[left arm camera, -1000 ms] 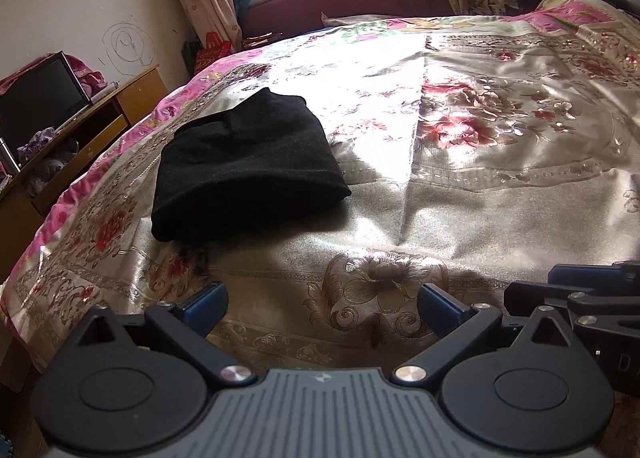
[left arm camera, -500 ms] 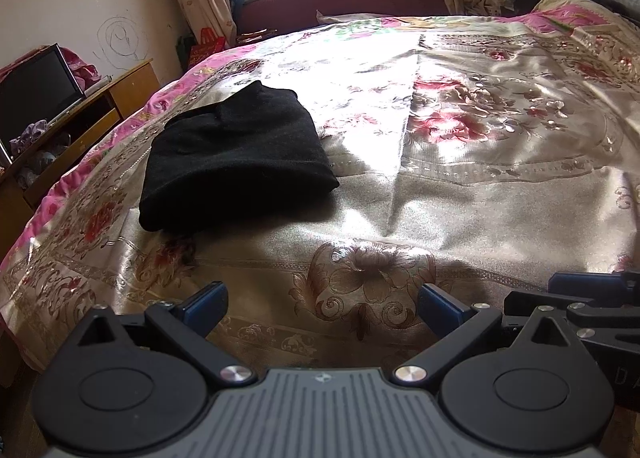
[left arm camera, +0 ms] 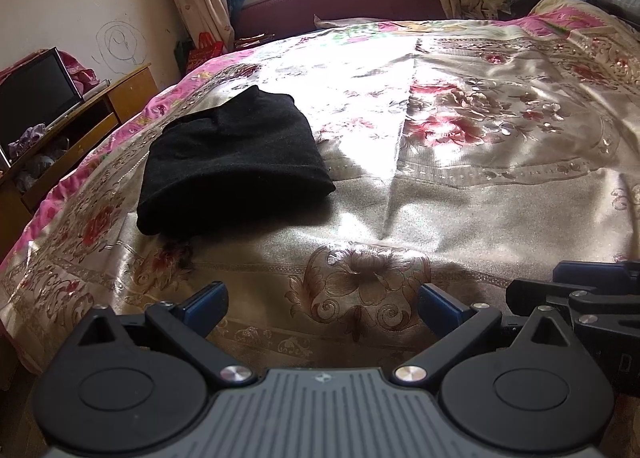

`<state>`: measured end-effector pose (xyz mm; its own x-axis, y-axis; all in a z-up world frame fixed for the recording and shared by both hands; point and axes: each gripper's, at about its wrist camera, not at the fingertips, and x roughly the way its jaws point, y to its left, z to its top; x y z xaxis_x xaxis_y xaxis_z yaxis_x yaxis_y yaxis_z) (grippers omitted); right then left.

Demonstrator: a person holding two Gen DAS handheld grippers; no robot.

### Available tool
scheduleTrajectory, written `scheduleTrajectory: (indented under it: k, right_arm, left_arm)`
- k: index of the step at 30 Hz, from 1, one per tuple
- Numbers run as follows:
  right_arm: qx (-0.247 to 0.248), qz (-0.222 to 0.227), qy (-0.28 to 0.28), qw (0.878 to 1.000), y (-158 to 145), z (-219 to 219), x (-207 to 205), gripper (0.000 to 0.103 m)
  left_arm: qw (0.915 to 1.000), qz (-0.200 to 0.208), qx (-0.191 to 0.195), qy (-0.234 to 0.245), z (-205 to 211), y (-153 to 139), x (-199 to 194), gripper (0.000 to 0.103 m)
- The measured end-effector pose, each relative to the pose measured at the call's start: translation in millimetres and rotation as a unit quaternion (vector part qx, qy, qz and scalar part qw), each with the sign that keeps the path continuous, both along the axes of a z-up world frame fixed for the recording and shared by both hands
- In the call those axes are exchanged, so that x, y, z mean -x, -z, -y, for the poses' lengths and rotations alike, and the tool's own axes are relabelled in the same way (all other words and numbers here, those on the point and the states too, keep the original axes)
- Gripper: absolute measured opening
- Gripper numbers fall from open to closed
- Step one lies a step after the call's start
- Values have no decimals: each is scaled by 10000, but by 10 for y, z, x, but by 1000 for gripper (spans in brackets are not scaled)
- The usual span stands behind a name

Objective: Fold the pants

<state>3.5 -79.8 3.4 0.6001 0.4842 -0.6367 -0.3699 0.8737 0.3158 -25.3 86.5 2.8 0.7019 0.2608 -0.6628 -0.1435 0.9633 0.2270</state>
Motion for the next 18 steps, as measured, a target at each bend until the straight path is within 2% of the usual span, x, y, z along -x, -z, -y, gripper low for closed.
scheduleTrajectory:
  k: [7,11,18]
  right_arm:
    - [-128,-81,-205,9997,-27,-99,-37,44]
    - [-117,-3,-337,9994,-82,-202,-37,43]
    - [-103,167,-477,9987,-202,-351,-82,44]
  left_arm:
    - [9995,109,-33,-290,-101,-69,48,103]
    - [9983,208,119,-523,-216,-116,80,103]
    - [9953,512,46,-825,-321,-242,119,103]
